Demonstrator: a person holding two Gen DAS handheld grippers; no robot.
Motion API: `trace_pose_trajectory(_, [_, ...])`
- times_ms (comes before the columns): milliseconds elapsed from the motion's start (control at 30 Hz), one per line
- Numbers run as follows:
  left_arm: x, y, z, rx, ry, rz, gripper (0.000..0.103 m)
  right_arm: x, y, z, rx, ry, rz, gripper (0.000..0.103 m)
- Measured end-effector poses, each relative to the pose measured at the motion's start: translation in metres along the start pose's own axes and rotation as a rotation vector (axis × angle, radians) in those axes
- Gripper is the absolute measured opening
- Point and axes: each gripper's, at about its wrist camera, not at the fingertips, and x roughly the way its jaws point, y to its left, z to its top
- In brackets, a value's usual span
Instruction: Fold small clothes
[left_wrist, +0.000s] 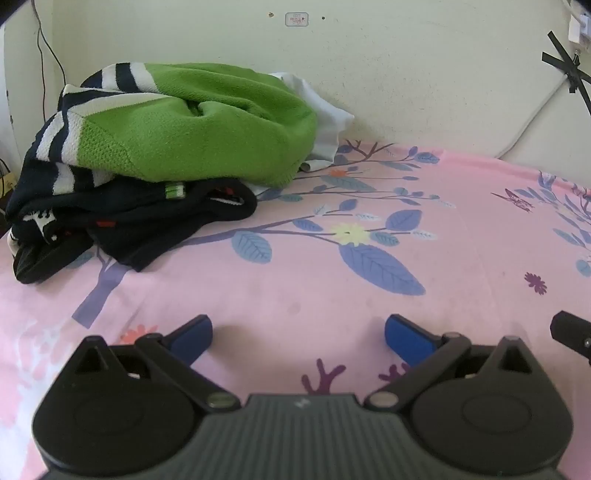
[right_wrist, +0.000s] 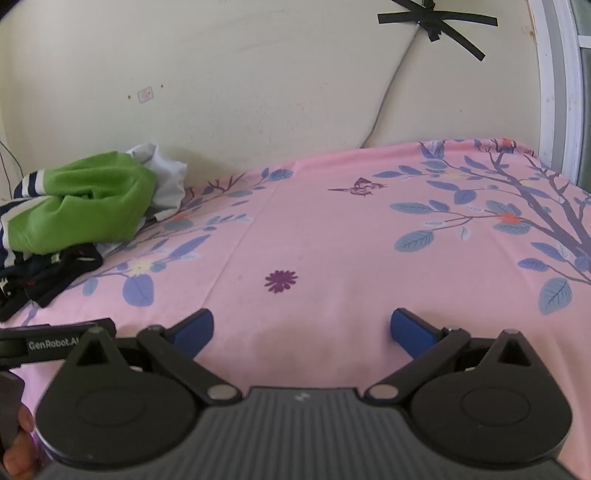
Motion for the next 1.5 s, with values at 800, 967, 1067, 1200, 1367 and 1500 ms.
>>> trace_pose_trajectory(800, [-0.026,0.053,-0.004,-0.007,-0.168,-0.052,0.103,0.002,0.003,0.0,-0.03,0.012,-0.014,0.097])
trace_pose_trajectory(967, [-0.034,0.128,0.001,-0.007,-0.228,0.105,0.103,0.009,0.022,0.023,-0.023,-0.002,0.064,0.056])
trace_pose_trajectory(1067, [-0.027,0.156,0.002,-0.069,-0.258,0.122,0.103,0.032,0.066,0.056,-0.025,0.016,0.247,0.055])
trace_pose_trajectory(1200, [-0.034,0.167,0.002,-0.128,-0.299,0.069,0.103,0.101,0.121,0.09,0.116,0.109,0.45,0.093])
trace_pose_trajectory(1367, [-0.029,0.176,0.002,-0.198,-0.307,0.04,0.102,0.187,0.151,0.1,0.403,0.259,0.524,0.047])
trace_pose_trajectory(1500, [-0.029,0.181,0.002,-0.212,-0.31,0.028,0.101,0.159,0.156,0.126,0.396,0.189,0.537,0.009])
